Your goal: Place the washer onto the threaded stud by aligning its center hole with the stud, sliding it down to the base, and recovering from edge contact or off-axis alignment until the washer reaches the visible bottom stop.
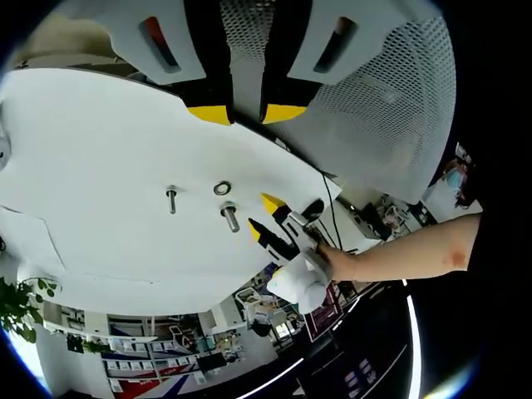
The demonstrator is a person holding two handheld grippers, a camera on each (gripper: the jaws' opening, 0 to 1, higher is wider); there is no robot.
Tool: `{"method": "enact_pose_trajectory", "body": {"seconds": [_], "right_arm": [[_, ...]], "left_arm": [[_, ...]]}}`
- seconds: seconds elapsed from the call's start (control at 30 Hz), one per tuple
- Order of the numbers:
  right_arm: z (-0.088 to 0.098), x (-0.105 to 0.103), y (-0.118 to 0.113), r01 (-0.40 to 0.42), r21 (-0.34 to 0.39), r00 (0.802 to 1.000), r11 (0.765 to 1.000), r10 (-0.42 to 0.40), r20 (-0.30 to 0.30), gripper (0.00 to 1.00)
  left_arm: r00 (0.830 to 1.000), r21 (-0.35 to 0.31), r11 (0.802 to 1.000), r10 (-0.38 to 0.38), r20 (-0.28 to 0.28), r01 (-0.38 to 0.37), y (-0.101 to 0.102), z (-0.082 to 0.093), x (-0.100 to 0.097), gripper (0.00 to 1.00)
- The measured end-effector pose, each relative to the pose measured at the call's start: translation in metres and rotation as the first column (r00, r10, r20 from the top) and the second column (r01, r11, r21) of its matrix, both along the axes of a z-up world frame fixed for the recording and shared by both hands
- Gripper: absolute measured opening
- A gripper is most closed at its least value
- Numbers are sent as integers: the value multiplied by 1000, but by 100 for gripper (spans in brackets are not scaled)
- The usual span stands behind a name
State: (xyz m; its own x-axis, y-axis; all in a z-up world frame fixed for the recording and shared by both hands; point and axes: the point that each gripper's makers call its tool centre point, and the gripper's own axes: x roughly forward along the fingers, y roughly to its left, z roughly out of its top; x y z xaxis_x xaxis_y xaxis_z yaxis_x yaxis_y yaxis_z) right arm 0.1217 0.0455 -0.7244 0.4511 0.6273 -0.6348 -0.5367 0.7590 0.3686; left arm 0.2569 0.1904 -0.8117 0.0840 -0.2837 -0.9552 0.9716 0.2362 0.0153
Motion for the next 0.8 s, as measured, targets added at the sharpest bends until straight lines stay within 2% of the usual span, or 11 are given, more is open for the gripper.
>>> {"method": "enact_pose_trajectory", "body": {"seconds": [0.17, 0.43, 0.53, 0.8], "right_arm": [[0, 0, 0, 4, 0, 1000, 1000, -4, -1, 16], [0, 1, -1, 7, 1, 1000, 1000, -7, -3, 16], [0, 1, -1, 11, 2, 1000, 1000, -11, -3, 16], [0, 2, -2, 22, 5, 1000, 1000, -22, -1, 17]], "left_arm": [[998, -40, 999, -16, -54, 14, -13, -6, -9, 41], [998, -31, 998, -51, -47, 50, -31, -20, -6, 41], [995, -38, 997, -72, -73, 69, -40, -25, -10, 40], [994, -7, 995, -100, -51, 99, -43, -37, 0, 40]]}}
